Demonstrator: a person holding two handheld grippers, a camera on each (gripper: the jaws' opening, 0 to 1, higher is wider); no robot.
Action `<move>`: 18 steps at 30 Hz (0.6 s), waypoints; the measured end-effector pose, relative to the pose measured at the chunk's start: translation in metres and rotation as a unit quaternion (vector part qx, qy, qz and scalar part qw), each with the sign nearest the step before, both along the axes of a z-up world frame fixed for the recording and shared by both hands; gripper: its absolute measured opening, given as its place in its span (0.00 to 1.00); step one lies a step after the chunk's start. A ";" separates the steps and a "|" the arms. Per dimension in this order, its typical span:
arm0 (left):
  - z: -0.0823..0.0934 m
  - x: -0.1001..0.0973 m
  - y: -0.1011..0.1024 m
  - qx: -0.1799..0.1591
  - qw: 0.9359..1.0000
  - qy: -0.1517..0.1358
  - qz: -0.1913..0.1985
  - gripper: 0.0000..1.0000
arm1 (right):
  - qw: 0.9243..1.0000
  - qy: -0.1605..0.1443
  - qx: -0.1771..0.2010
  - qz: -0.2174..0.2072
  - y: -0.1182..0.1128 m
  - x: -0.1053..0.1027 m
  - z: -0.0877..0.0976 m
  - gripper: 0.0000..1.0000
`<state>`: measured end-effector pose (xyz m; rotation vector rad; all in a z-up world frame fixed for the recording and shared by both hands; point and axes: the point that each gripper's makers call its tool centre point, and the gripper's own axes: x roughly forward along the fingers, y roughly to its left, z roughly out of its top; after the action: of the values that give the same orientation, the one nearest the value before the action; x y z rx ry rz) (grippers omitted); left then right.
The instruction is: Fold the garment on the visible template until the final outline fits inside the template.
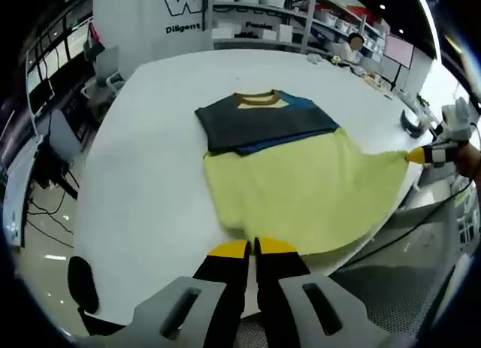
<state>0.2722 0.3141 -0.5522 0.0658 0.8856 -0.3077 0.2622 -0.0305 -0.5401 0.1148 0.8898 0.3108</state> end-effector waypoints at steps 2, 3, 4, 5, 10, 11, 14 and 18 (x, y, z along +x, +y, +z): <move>0.006 0.005 0.002 -0.006 1.000 -0.008 0.009 0.06 | 1.000 -0.006 0.008 -0.009 -0.002 0.004 0.005 0.00; 0.010 0.010 0.005 -0.014 1.000 -0.011 0.023 0.06 | 1.000 -0.008 0.007 -0.010 -0.003 0.006 0.007 0.00; 0.011 0.011 0.005 -0.015 0.999 -0.013 0.025 0.06 | 1.000 -0.010 0.005 -0.010 -0.003 0.007 0.008 0.00; 0.015 0.016 0.007 -0.017 0.999 -0.022 0.032 0.06 | 1.000 -0.012 0.003 -0.011 -0.003 0.008 0.009 0.00; 0.030 0.028 0.008 -0.029 0.997 -0.045 0.052 0.06 | 0.999 -0.033 0.011 -0.018 -0.002 0.016 0.022 0.00; 0.033 0.030 0.008 -0.031 0.997 -0.050 0.055 0.06 | 0.999 -0.038 0.011 -0.019 -0.002 0.018 0.024 0.00; 0.042 0.040 0.009 -0.035 0.995 -0.068 0.068 0.06 | 0.998 -0.055 0.016 -0.028 -0.002 0.028 0.034 0.00; 0.059 0.056 0.010 -0.039 0.992 -0.101 0.071 0.06 | 0.995 -0.087 0.032 -0.039 -0.001 0.046 0.053 0.00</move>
<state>0.3283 0.3237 -0.4927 -0.0382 0.6725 -0.1973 0.3077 -0.0320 -0.4871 0.1779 0.7010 0.2717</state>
